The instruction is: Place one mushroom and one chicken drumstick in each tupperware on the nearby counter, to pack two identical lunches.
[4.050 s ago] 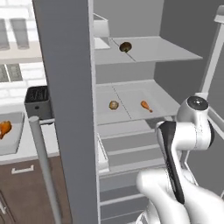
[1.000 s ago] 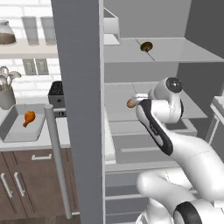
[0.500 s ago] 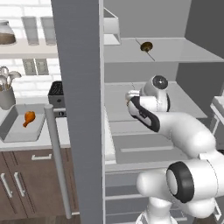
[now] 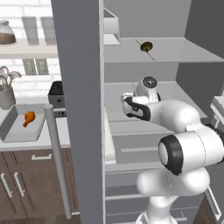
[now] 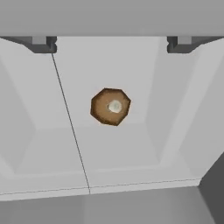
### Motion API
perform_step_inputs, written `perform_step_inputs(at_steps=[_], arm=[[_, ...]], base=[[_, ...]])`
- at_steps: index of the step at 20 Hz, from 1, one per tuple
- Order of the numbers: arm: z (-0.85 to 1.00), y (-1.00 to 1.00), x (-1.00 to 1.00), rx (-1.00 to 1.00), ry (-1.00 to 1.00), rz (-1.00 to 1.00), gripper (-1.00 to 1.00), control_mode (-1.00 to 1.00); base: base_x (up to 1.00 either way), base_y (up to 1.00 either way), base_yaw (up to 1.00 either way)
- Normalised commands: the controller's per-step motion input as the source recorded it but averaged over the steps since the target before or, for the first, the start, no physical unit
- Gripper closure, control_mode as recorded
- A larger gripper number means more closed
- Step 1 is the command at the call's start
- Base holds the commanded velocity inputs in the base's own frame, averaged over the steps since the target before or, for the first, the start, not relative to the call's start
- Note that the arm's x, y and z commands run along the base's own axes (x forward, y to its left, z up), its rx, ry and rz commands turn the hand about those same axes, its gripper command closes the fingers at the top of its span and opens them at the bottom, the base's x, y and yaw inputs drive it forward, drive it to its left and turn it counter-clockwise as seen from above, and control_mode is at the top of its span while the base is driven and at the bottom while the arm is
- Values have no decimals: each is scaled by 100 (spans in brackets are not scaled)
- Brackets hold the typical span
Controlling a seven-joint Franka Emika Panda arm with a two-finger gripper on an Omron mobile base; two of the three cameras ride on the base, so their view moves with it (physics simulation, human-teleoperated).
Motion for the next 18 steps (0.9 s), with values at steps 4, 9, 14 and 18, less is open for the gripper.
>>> perform_step_inputs(at_steps=[4, 9, 14, 18], arm=[[-38, 0, 59, -3, 2, 0, -100, -100], [-31, 0, 47, 0, 0, 0, -100, -100], [-18, -1, 46, 0, 0, 0, -100, -100], [-11, 0, 56, 0, 0, 0, -100, -100]], base=[[0, 0, 0], [0, 0, 0], [0, 0, 0], [0, 0, 0]])
